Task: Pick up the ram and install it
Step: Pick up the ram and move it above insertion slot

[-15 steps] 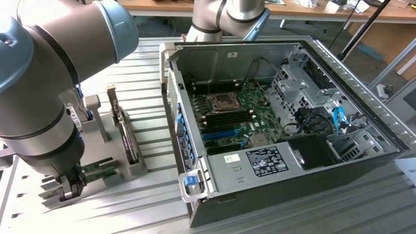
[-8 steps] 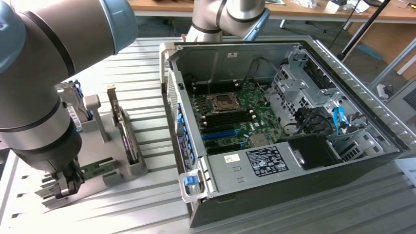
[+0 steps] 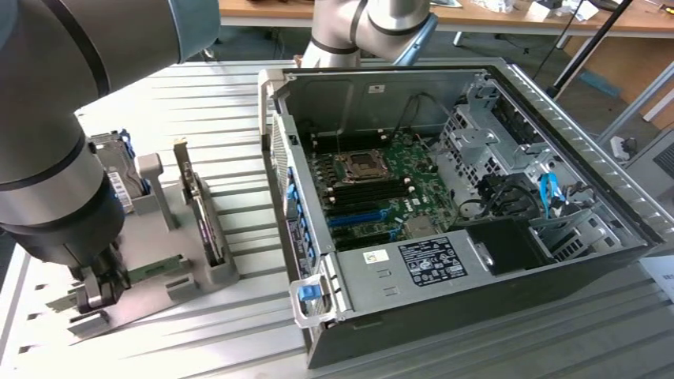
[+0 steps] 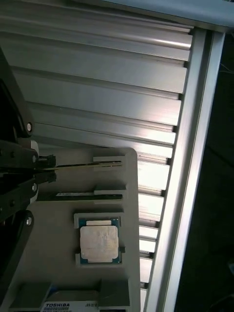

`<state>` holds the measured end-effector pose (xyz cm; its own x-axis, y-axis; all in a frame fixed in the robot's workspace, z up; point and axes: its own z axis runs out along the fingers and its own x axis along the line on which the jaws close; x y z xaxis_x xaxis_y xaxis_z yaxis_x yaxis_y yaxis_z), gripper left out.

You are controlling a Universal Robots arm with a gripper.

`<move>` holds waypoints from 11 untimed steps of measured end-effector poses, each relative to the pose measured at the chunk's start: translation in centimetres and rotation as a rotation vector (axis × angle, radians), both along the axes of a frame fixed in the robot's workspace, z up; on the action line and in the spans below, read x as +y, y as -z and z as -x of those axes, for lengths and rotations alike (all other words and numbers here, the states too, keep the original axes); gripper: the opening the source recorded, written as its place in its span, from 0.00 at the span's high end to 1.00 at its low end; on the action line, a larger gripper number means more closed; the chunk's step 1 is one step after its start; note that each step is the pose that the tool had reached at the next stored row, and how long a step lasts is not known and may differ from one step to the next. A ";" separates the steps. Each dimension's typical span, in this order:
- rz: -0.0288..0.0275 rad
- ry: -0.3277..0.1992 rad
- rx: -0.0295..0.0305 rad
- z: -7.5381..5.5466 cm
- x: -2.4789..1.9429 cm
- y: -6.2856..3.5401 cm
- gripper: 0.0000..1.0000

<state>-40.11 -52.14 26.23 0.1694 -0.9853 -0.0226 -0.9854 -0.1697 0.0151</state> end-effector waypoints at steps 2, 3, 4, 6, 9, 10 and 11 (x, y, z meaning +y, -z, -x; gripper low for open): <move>-0.0001 0.000 -0.0001 0.0 0.00 -0.53 0.86; -0.0002 0.000 -0.0002 0.0 0.00 -0.81 0.86; -0.0001 0.000 -0.0001 0.0 0.00 -1.07 0.86; -0.0001 0.000 -0.0001 0.0 0.00 -1.77 0.86; -0.0001 0.000 -0.0001 0.0 0.00 -3.07 0.86; -0.0002 0.000 -0.0002 0.0 0.00 -3.78 0.86; -0.0001 0.000 -0.0001 0.0 0.00 -4.16 0.86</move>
